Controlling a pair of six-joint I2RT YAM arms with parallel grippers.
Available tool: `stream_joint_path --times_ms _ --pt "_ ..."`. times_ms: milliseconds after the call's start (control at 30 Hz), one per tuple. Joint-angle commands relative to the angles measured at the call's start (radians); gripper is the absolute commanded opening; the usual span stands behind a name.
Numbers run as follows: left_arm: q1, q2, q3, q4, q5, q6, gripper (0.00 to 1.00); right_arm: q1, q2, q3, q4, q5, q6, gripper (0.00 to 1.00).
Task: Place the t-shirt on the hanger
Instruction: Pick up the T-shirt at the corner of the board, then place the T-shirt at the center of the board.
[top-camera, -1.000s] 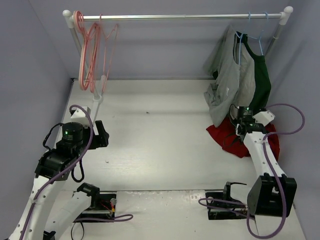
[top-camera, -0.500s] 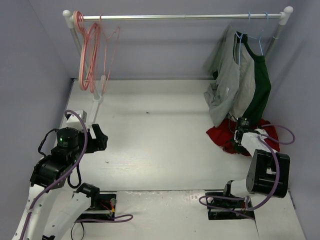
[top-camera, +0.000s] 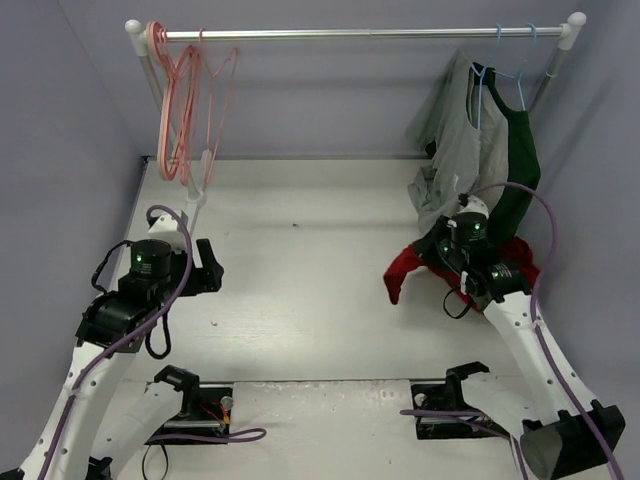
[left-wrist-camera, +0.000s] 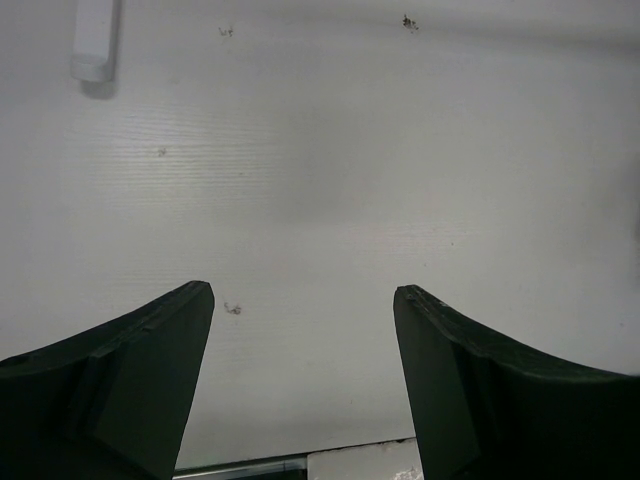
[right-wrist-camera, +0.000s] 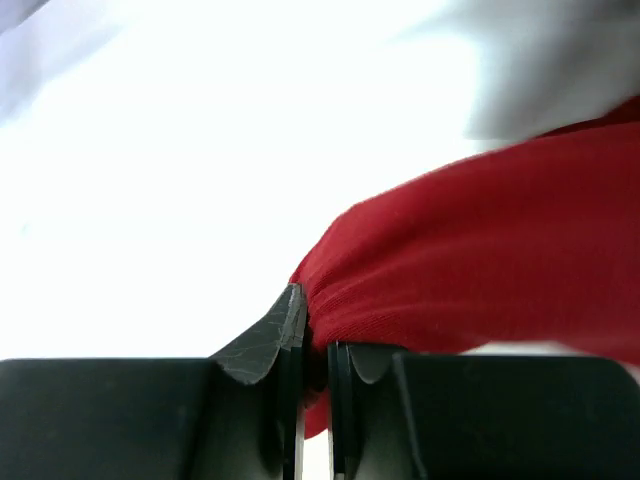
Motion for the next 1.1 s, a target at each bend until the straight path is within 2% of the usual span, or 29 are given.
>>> stream_joint_path --times_ms 0,33,100,133,267,433,533,633,767,800,867,900,933,1000,1067 --pt "-0.004 0.033 0.054 0.102 0.014 0.011 0.73 0.146 0.015 0.124 0.014 -0.204 -0.06 0.0" --pt "-0.004 0.044 0.059 0.108 0.04 0.011 0.73 0.237 0.038 0.158 0.027 -0.208 -0.061 0.0" --pt "-0.005 0.056 0.067 0.12 0.048 0.002 0.73 0.33 0.146 0.251 0.04 -0.193 -0.112 0.0" --pt "-0.005 0.065 0.071 0.122 0.053 -0.004 0.73 0.408 0.192 0.373 0.041 -0.179 -0.142 0.0" --pt "-0.005 0.082 0.097 0.127 0.056 -0.009 0.73 0.514 0.444 0.725 0.011 -0.163 -0.329 0.0" --pt "-0.007 0.094 0.155 0.093 0.025 -0.004 0.73 0.525 0.614 1.218 -0.054 -0.228 -0.537 0.0" --pt "-0.007 0.087 0.177 0.078 0.024 -0.004 0.73 0.524 0.641 1.344 -0.068 -0.287 -0.638 0.0" --pt "-0.007 0.07 0.174 0.076 0.024 -0.005 0.73 0.524 0.531 1.271 -0.009 -0.361 -0.683 0.0" --pt "-0.007 0.045 0.146 0.079 0.024 -0.01 0.73 0.524 0.33 0.916 0.048 -0.493 -0.67 0.02" --pt "-0.007 0.039 0.13 0.078 0.024 -0.015 0.73 0.524 0.294 0.857 0.035 -0.505 -0.658 0.15" --pt "-0.007 0.033 0.111 0.081 0.031 -0.019 0.73 0.524 0.19 0.748 -0.03 -0.519 -0.611 0.26" --pt "-0.007 0.029 0.099 0.081 0.043 -0.024 0.73 0.524 0.159 0.65 -0.061 -0.515 -0.594 0.43" --pt "-0.007 0.027 0.074 0.082 0.046 -0.033 0.73 0.524 0.095 0.603 -0.087 -0.499 -0.565 0.55" --pt "-0.007 0.024 0.045 0.087 0.05 -0.053 0.73 0.524 0.038 0.493 -0.167 -0.426 -0.506 0.69" --pt "-0.007 0.024 -0.005 0.102 0.05 -0.07 0.73 0.524 -0.025 0.445 -0.216 -0.362 -0.483 0.72"
